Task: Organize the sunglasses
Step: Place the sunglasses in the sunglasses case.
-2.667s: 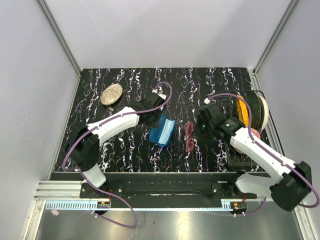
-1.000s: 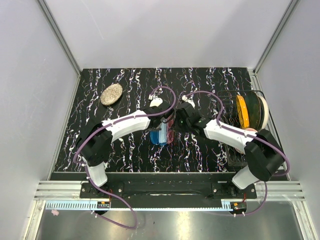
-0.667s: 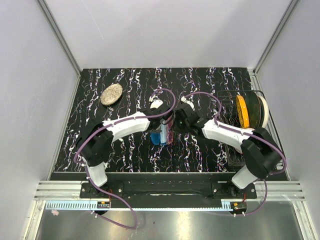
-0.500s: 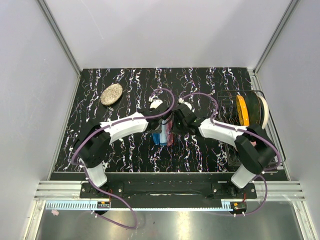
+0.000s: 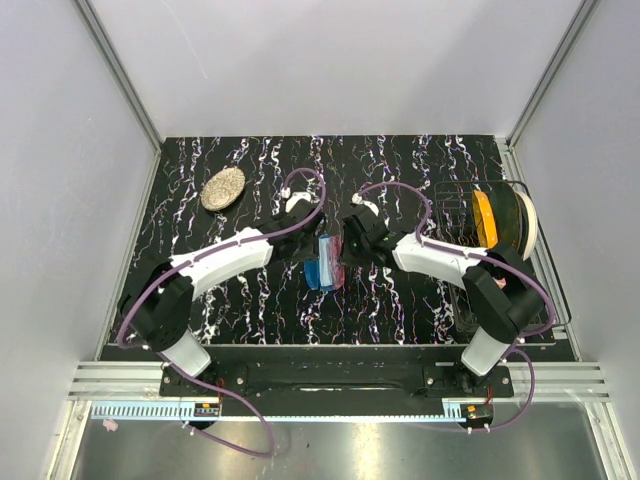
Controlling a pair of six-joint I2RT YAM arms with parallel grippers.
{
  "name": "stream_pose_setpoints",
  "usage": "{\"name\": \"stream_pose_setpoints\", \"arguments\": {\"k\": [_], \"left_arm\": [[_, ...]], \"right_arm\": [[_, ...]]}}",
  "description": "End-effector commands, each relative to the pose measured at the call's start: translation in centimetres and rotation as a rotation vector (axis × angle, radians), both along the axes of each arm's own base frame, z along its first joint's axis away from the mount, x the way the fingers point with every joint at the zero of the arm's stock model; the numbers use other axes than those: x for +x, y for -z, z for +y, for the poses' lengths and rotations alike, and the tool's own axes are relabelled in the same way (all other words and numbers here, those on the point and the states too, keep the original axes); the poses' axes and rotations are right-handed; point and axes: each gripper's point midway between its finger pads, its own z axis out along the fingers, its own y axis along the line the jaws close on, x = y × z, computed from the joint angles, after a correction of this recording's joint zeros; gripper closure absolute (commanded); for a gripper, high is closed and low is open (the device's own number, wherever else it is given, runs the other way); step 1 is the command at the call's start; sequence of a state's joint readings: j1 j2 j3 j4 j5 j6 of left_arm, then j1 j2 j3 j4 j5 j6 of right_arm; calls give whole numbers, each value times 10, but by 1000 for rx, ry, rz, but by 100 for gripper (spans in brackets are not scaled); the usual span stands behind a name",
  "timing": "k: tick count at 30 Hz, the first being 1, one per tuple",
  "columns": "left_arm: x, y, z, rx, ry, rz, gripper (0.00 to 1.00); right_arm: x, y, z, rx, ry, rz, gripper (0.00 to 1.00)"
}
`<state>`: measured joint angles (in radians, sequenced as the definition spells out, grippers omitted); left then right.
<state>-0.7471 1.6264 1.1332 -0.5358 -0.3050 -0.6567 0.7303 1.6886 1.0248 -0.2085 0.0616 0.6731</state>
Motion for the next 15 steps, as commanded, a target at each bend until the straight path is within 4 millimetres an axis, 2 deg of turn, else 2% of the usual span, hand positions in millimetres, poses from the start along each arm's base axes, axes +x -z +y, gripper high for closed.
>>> {"name": "stream_pose_setpoints", "arguments": {"k": [1,5,9,13,15], "left_arm": [[8,-32,-13,-143,27,-82,47],[9,-44,-9,-183,16,-118,40],[14,-57,5,-223,-34,-159,38],[15,-48,25,-225,-116,-154,39],[17,-42,35,-235,-166,-143,42]], "right_arm": [[16,-22,11,12,-10,-68,100],[20,-29,11,2,-9,-82,100],[24,-28,10,-28,-9,-78,100],[26,-24,9,-60,-7,-64,100],[26,-17,5,-89,-1,-49,100]]}}
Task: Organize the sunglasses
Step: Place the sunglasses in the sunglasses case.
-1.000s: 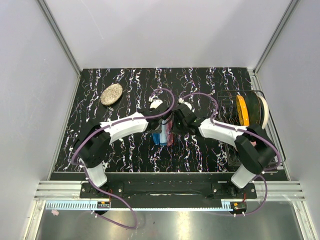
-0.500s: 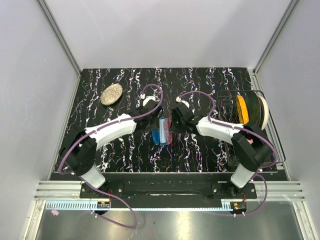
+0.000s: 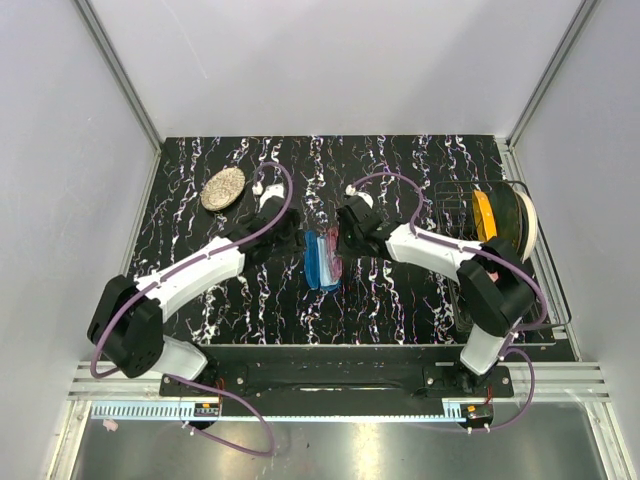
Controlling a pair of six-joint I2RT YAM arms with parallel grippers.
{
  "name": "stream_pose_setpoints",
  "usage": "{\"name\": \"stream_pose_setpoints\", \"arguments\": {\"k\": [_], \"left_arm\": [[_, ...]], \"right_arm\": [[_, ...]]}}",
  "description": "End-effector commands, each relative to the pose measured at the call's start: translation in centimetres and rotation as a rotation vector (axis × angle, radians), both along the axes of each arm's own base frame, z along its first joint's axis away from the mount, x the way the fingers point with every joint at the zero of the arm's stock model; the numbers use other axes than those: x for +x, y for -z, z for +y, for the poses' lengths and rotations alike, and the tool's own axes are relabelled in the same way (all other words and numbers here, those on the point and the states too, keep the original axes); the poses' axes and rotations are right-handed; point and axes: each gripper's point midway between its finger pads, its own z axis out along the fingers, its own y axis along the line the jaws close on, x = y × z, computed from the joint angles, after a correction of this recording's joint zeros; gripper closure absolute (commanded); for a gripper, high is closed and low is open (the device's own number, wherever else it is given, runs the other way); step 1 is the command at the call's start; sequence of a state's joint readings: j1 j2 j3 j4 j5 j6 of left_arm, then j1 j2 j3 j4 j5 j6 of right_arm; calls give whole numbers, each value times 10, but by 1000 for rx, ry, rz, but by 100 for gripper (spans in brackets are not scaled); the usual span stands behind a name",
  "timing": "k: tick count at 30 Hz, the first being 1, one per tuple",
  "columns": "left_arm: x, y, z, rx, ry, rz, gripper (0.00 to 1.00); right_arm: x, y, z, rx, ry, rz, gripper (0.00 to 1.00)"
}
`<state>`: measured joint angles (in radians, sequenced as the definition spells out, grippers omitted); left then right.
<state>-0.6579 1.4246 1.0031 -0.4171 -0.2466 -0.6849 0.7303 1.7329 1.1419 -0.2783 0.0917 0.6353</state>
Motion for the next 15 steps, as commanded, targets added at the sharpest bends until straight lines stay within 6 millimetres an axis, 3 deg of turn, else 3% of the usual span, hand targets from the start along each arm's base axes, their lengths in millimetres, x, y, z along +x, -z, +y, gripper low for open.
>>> {"name": "stream_pose_setpoints", "arguments": {"k": [1,9,15], "left_arm": [[5,5,17,-60,-103,-8,43],[3,38,30,-93,-168,60,49],[1,59,13,-137,-115,119,51]], "right_arm": [[11,-5,-3,-62,19,-26,100],[16,3,-7,-127,22,-5,100],[20,7,-14,-188,40,3,100]]}}
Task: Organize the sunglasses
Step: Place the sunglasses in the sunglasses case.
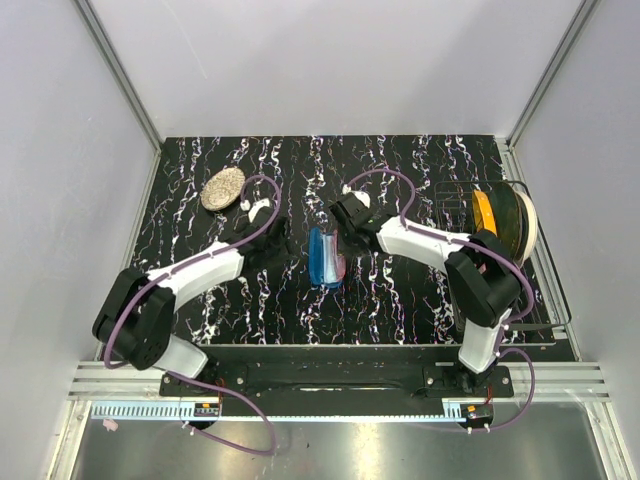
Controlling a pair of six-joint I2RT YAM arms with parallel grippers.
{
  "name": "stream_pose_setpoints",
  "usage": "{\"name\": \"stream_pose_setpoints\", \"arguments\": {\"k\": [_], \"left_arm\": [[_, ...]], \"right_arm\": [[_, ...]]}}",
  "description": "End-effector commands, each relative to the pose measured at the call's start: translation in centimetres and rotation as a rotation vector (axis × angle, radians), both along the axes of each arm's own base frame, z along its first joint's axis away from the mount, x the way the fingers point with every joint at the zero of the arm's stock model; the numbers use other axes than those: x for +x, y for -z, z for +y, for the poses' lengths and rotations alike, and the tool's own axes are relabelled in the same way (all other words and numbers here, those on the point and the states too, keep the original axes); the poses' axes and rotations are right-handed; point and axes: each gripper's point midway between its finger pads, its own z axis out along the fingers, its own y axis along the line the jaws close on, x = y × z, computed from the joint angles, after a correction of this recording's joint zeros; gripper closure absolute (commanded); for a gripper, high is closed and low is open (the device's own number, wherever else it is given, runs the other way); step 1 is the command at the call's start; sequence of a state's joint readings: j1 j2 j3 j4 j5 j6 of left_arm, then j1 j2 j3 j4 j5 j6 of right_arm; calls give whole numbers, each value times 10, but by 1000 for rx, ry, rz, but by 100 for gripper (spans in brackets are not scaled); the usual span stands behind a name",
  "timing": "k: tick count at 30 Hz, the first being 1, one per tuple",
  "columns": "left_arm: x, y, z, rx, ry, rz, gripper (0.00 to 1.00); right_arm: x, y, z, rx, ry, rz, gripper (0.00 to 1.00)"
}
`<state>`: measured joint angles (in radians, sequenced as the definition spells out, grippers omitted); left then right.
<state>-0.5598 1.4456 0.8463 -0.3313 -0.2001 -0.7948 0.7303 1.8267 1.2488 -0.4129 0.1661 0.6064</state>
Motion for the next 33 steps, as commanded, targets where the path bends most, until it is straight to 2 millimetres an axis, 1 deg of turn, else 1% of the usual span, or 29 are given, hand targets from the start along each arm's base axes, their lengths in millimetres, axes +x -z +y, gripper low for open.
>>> {"name": "stream_pose_setpoints", "arguments": {"k": [1,2,4,5,8,9,11,15,17,21,24,25,27,29,31,33], "left_arm": [[8,5,-27,-122,44,0,52],[7,12,-31,-130,56,20,53],[7,19,-39,-161,67,41,55],[6,26,-40,-161,69,57,56],[4,33,-45,-174,76,73,57],[4,34,-46,-175,77,72,58],[5,33,-48,-177,82,66,58],[8,33,-53,-179,91,61,58],[8,36,-55,-175,97,67,58],[9,34,-66,-193,129,68,58],[10,33,-72,-190,144,66,57],[10,33,-75,-193,152,65,57],[10,32,-78,-192,161,64,57],[11,31,-80,-194,164,60,57],[10,31,-81,-193,170,62,57],[10,29,-83,-197,176,58,57]], "right_arm": [[12,-8,-3,-56,15,-33,100],[12,-7,-3,-61,15,-29,100],[14,-8,-1,-61,21,-31,100],[14,-7,-3,-68,26,-25,100],[15,-6,-5,-91,38,-22,100],[17,-8,-5,-91,40,-26,100],[17,-5,-8,-116,46,-22,100],[17,-3,-9,-141,36,-20,100],[17,-1,-9,-155,32,-22,100],[19,3,-11,-194,32,-28,96],[20,5,-10,-210,34,-33,90],[20,5,-10,-212,33,-33,86],[20,5,-9,-210,36,-30,81],[20,4,-8,-204,34,-32,75],[20,2,-6,-192,37,-32,71],[20,-1,-4,-173,37,-33,70]]}}
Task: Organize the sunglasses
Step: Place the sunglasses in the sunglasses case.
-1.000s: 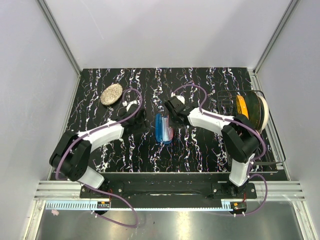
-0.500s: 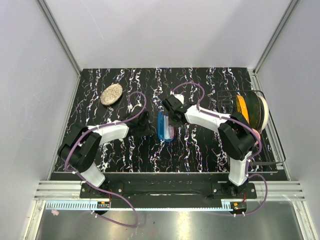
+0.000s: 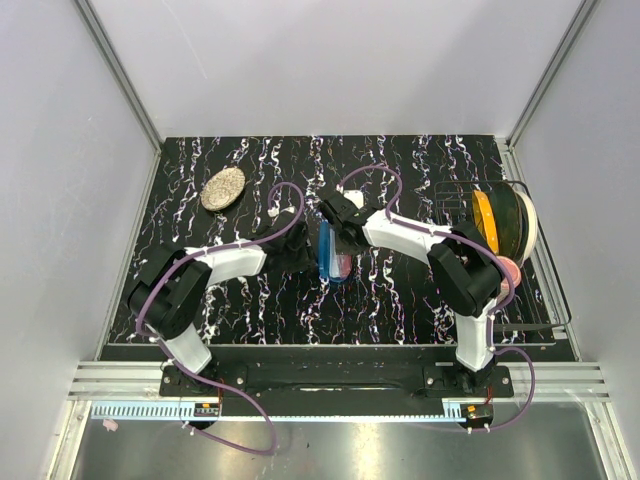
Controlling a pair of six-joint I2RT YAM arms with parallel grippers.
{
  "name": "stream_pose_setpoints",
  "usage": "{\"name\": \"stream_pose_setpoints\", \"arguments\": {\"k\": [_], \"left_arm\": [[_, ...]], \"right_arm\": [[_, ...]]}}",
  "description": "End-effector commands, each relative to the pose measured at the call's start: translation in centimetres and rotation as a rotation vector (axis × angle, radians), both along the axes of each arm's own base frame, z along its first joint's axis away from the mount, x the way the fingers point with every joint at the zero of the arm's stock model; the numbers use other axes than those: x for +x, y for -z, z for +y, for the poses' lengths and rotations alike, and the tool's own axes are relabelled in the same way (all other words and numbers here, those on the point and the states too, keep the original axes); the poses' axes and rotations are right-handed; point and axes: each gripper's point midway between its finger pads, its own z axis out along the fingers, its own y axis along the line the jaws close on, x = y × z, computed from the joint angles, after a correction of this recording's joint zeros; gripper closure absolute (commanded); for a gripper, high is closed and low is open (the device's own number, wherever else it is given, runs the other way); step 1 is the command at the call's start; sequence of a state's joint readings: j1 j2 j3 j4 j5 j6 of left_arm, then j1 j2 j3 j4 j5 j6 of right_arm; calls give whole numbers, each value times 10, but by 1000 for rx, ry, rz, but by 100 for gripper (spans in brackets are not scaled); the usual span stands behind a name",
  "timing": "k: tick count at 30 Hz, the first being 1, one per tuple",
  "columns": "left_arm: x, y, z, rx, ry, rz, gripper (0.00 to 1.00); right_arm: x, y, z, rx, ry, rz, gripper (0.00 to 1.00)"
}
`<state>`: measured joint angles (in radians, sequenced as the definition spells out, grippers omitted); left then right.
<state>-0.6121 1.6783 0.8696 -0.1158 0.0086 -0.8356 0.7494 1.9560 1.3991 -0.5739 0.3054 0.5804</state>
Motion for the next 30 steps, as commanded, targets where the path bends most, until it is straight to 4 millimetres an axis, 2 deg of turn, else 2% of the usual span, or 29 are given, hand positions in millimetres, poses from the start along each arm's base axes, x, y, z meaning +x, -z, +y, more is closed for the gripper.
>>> {"name": "stream_pose_setpoints", "arguments": {"k": [1,11,21,26,30], "left_arm": [[10,-12,-14,-34,27,-36,57],[10,-14,-19,-39,41,-40,57],[9,-13,-22,-39,49,-36,58],[8,-12,-23,-39,54,-32,58],[8,-11,-23,-38,55,-29,58]], "right_arm": [[9,-19,11,37,4,-56,69],[6,-39,17,106,10,-69,65],[2,-57,22,167,3,-88,66],[-3,-47,28,186,-17,-53,67],[-4,-40,24,167,-11,-47,67]]}}
